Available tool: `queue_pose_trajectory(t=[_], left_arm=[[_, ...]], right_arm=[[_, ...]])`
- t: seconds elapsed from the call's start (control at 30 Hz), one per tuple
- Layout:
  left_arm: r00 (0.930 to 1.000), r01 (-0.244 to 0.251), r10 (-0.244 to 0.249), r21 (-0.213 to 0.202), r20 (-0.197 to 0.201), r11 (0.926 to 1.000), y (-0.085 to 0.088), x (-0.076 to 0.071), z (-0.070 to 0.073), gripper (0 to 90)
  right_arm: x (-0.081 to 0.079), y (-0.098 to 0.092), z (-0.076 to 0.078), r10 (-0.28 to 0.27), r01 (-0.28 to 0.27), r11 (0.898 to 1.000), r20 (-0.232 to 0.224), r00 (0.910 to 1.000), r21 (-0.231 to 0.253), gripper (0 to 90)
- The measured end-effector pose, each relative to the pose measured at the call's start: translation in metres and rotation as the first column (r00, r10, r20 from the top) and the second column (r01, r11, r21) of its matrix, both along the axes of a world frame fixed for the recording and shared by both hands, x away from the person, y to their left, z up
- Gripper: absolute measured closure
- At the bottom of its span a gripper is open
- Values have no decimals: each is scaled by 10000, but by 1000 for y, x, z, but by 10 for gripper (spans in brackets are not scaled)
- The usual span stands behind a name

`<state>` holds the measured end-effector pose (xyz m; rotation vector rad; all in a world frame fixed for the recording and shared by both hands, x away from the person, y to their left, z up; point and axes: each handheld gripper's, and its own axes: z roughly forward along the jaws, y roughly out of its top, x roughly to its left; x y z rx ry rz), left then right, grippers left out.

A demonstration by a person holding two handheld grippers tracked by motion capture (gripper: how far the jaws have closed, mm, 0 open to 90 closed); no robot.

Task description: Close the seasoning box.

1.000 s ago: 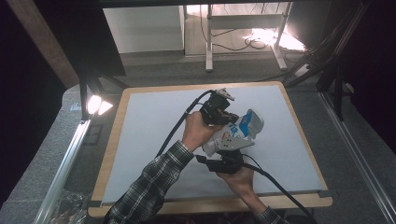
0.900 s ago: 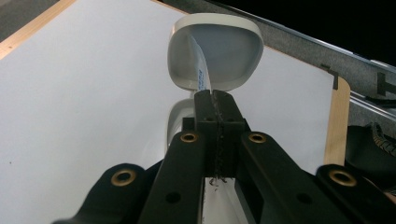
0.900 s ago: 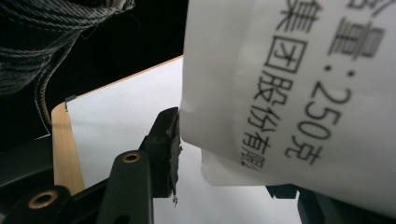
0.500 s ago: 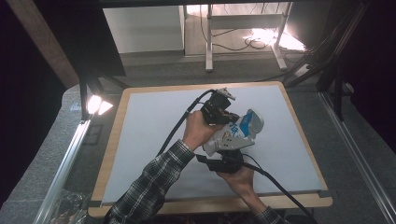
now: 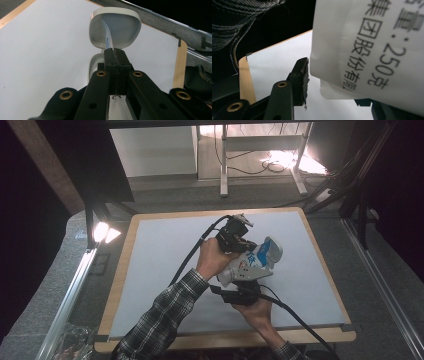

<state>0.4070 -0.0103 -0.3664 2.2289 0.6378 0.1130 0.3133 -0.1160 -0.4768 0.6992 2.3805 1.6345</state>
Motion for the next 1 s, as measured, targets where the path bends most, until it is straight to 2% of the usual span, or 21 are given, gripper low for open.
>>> queue_pose_trajectory(t=[0.7, 1.0], left_arm=[[9999, 27, -26, 98, -103, 9999, -3, 0, 1, 900], [10000, 71, -69, 274, -45, 9996, -5, 0, 2, 900]], right_arm=[[0, 0, 0, -46, 46, 10000, 45, 10000, 29, 531], [0, 1, 1, -61, 60, 10000, 66, 10000, 46, 531]])
